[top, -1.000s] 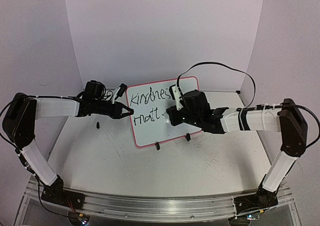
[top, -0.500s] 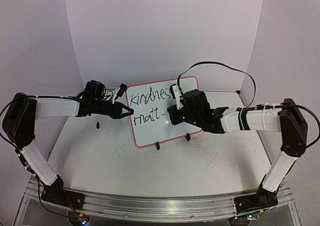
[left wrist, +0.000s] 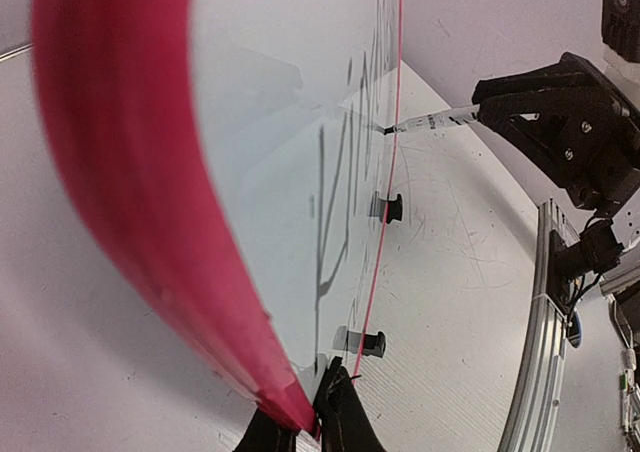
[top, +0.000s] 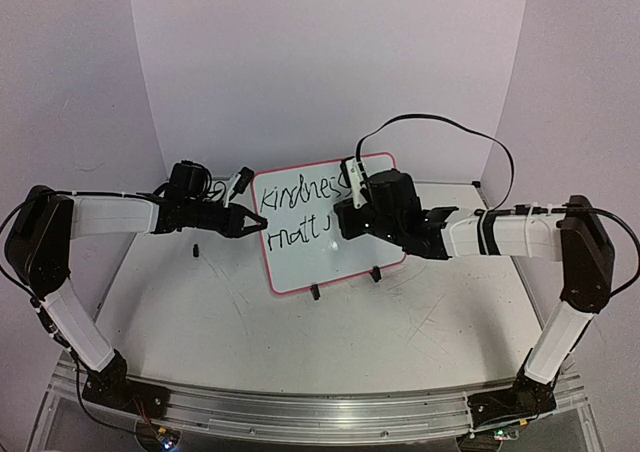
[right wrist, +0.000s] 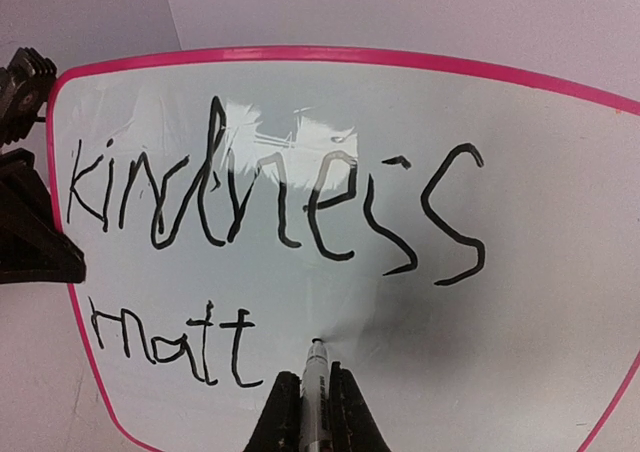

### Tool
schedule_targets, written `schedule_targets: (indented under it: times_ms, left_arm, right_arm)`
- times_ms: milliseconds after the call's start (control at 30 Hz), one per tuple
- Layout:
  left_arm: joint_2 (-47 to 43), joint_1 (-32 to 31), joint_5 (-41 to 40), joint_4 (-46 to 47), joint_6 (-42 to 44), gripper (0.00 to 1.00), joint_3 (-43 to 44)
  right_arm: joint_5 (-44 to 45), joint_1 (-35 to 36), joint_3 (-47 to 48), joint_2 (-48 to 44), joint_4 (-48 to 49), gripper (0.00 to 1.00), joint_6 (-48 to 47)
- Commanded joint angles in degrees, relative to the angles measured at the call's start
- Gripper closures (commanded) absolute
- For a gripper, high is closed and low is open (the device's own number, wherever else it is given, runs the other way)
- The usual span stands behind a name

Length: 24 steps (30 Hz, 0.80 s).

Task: Write a sentence on the whiteboard

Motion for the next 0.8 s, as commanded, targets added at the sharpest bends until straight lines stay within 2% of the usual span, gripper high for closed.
schedule_targets:
  times_ms: [0, 767]
  left_arm:
    - [-0.1, 0.8, -13.0, -1.1, 5.9, 1.00, 2.2]
    - [0.1, 0.7, -12.8, -2.6, 5.8, 1.00, 2.4]
  right_arm:
    - [-0.7, -0.6, 2.4, 2.1, 2.0, 1.00, 0.3]
    - [-1.3, 0.4, -5.1, -1.2, 0.7, 1.00, 3.8]
